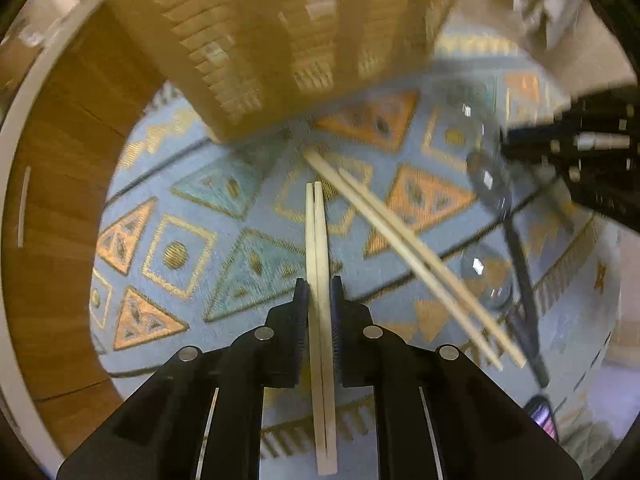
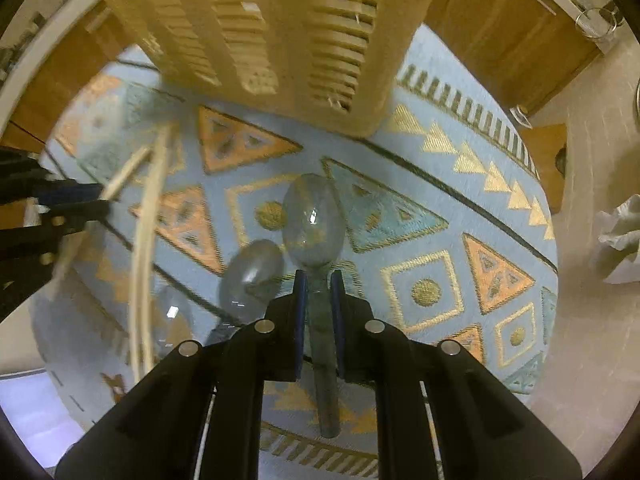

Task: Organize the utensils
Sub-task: 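Carry the chopsticks and clear spoon over the caddy and open both grippers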

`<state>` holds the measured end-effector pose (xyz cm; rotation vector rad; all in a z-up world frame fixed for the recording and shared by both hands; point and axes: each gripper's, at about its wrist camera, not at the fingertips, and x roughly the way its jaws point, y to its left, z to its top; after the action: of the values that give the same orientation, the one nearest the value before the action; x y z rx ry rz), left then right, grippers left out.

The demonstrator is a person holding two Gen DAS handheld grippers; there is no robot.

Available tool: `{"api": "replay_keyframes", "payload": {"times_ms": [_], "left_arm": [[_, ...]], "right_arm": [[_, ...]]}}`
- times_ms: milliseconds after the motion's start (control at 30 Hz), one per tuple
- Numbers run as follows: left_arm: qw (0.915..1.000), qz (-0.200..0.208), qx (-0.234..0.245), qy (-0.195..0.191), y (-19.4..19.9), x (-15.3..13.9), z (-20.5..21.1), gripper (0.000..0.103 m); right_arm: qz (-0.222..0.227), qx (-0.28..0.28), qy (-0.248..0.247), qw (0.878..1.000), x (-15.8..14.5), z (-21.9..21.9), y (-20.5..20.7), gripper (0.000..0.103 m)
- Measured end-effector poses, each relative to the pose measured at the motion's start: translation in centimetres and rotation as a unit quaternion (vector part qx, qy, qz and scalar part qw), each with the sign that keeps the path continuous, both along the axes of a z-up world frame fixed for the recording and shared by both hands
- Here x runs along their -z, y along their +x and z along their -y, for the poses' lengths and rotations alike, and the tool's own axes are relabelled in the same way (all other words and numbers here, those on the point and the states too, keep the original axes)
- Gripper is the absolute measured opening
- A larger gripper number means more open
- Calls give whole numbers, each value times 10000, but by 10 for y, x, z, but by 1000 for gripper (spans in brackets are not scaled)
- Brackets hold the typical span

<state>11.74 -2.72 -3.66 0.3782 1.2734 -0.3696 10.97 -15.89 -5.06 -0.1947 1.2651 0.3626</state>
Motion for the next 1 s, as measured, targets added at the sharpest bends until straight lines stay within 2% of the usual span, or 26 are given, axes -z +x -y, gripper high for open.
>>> {"api": "replay_keyframes", "payload": {"times_ms": [67,133,167,267,367,400,467,567,633,667,733,767,833,900,933,1000], "left_arm": [[9977,401,-268,-466,-9,-15,-12,9],[9920,694,-491,-936,-18,-29,-24,9],[9862,1044,-514,-1178,-27,-42,-29,9],[9734,1667,-564,-1467,-43,-67,-35,9],[9540,2344,-623,-1764,-61,-99,-35,9],[9432,2674,-654,-1861,-67,-115,-35,9],[9293,3036,-719,-1979,-74,-132,-35,9],[9008,3653,-801,-2206,-80,-164,-38,9],[8789,4086,-861,-2305,-82,-186,-33,9],[8713,4222,-884,-2340,-83,-195,-33,9],[8483,4634,-950,-2381,-80,-213,-29,9],[8325,4957,-1025,-2253,-79,-218,-26,9],[8110,5343,-1109,-2110,-80,-227,-16,9],[7950,5497,-1237,-2248,-68,-229,-14,9],[7914,5527,-1290,-2272,-61,-228,-13,9],[7909,5424,-1378,-2473,-44,-224,-14,9]], "right_arm": [[349,74,454,9983,-20,7,-17,10],[632,94,783,9949,-35,17,-32,10],[831,111,972,9917,-43,22,-41,10],[1260,120,1446,9814,-68,34,-60,10],[1696,126,1795,9689,-98,46,-67,10],[1880,119,1905,9634,-111,50,-69,10],[2157,123,2124,9530,-133,56,-69,10],[2580,139,2407,9356,-164,58,-70,10],[2855,143,2502,9250,-184,58,-69,10],[3045,157,2535,9180,-196,56,-67,10],[3324,200,2553,9077,-212,54,-61,10],[3421,216,2556,9040,-218,53,-58,10],[3750,350,2462,8931,-226,50,-51,10],[4060,526,2238,8845,-228,46,-40,10],[4076,617,2237,8832,-226,44,-29,10],[4154,747,2190,8797,-220,42,-12,10]]}}
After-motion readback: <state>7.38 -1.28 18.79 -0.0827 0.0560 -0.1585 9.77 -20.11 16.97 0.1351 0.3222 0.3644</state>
